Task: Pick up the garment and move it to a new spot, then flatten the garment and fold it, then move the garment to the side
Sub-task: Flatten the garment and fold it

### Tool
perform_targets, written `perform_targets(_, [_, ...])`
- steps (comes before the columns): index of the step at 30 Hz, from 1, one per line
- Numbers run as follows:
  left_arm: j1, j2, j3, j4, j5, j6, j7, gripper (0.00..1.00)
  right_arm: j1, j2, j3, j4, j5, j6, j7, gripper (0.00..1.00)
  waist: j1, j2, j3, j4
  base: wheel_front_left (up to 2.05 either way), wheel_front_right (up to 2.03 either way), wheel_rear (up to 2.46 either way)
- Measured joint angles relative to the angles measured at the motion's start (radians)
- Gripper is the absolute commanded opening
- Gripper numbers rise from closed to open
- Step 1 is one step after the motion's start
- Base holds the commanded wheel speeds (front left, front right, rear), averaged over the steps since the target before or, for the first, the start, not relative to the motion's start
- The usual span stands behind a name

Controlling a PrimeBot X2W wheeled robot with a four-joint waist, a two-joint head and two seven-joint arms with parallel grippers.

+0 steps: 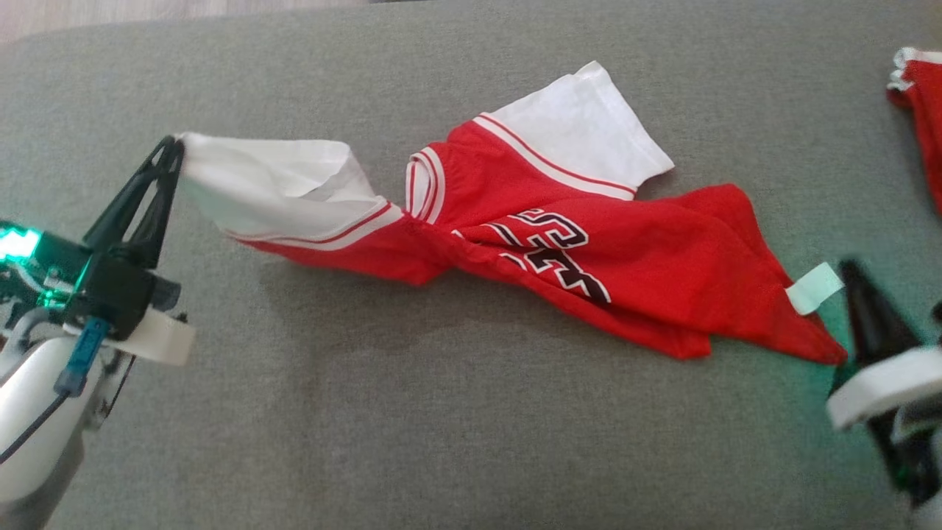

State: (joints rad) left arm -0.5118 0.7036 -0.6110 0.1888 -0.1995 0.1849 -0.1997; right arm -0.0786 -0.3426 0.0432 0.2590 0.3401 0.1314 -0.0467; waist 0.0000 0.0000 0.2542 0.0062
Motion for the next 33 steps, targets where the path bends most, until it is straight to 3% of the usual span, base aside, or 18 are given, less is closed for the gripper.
perform_targets(3, [-0.021, -0.007, -0.009, -0.016, 0.012, -0.001, -0.01, 0.0, -0.065, -0.024, -0.022, -0.043, -0.01, 0.0, 0.015, 0.0, 0.0001, 0.0, 0.004, 0.013, 0.0, 0.0, 0.0])
perform_targets(8, [-0.054, -0.036, -0.039, -0.022, 0.026, -0.01, -0.022, 0.0, -0.112, -0.085, 0.057, -0.117, 0.047, 0.0, 0.126, 0.0, 0.0001, 0.0, 0.01, 0.049, 0.0, 0.0, 0.0])
perform_targets(9, [-0.06, -0.044, -0.041, -0.018, 0.026, -0.011, -0.023, 0.0, -0.109, -0.092, 0.07, -0.118, 0.062, 0.0, 0.144, 0.2, 0.0001, 0.0, 0.012, 0.057, 0.0, 0.0, 0.0])
perform_targets(10, [-0.069, -0.051, -0.044, -0.009, 0.028, -0.011, -0.023, 0.0, -0.102, -0.098, 0.081, -0.118, 0.08, 0.0, 0.163, 0.78, 0.0001, 0.0, 0.014, 0.064, 0.0, 0.0, 0.0])
perform_targets(11, [-0.079, -0.057, -0.047, 0.001, 0.036, -0.014, -0.027, 0.0, -0.092, -0.104, 0.09, -0.118, 0.098, 0.0, 0.176, 1.0, 0.0001, 0.0, 0.016, 0.072, 0.0, 0.0, 0.0])
perform_targets(21, [-0.107, -0.092, -0.061, 0.043, 0.042, -0.019, -0.049, 0.0, -0.041, -0.169, 0.186, -0.074, 0.221, 0.0, 0.246, 1.0, 0.0001, 0.0, 0.038, 0.11, 0.0, 0.0, 0.0])
perform_targets(22, [-0.108, -0.095, -0.063, 0.045, 0.042, -0.019, -0.049, 0.0, -0.043, -0.176, 0.189, -0.061, 0.227, 0.0, 0.252, 0.89, 0.0, 0.0, 0.04, 0.112, 0.0, 0.0, 0.0])
perform_targets(23, [-0.111, -0.097, -0.064, 0.046, 0.042, -0.019, -0.05, 0.0, -0.044, -0.18, 0.193, -0.048, 0.231, 0.0, 0.257, 0.31, 0.0001, 0.0, 0.042, 0.114, 0.0, 0.0, 0.0])
perform_targets(24, [-0.114, -0.098, -0.065, 0.048, 0.042, -0.019, -0.05, 0.0, -0.046, -0.184, 0.203, -0.036, 0.232, 0.0, 0.26, 0.0, 0.0001, 0.0, 0.043, 0.116, 0.0, 0.0, 0.0])
perform_targets(29, [-0.125, -0.109, -0.069, 0.04, 0.046, -0.022, -0.053, 0.0, -0.081, -0.203, 0.208, -0.028, 0.241, 0.0, 0.21, 0.0, 0.0002, 0.0, 0.045, 0.117, 0.0, 0.0, 0.0])
perform_targets(33, [-0.123, -0.109, -0.073, -0.014, 0.06, -0.025, -0.057, 0.0, -0.084, -0.217, 0.133, -0.07, 0.24, 0.0, 0.143, 0.0, 0.0001, 0.0, 0.028, 0.103, 0.0, 0.0, 0.0])
